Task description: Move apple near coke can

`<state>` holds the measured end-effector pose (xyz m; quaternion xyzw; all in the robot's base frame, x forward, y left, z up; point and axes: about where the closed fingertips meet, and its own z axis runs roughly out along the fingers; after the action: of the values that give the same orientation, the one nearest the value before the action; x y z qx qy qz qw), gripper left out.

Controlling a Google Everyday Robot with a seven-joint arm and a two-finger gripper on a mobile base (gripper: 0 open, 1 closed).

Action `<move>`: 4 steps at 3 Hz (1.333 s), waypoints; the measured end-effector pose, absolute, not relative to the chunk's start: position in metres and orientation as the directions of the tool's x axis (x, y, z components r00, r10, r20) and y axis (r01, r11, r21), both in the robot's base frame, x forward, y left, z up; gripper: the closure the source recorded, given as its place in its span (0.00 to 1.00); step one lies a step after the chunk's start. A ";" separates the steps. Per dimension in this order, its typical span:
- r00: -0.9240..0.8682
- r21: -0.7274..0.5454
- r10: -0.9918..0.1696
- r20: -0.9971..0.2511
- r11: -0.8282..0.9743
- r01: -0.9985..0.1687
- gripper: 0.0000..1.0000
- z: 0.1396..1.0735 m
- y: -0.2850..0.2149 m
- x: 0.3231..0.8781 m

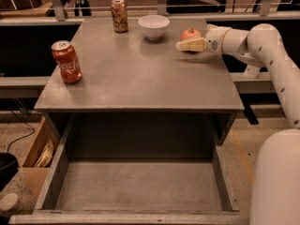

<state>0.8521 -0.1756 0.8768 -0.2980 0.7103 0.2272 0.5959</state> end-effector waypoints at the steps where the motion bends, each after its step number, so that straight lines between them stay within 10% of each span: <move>1: -0.115 -0.029 -0.152 -0.982 0.715 -0.698 0.17 0.875 -0.172 0.853; 4: -0.118 -0.023 -0.151 -0.981 0.706 -0.708 0.87 0.871 -0.161 0.855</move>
Offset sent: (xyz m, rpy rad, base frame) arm 0.0009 0.0034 -0.0022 0.0012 0.0033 0.0050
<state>0.8550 -0.1607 0.8706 -0.3027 0.7096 0.2356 0.5911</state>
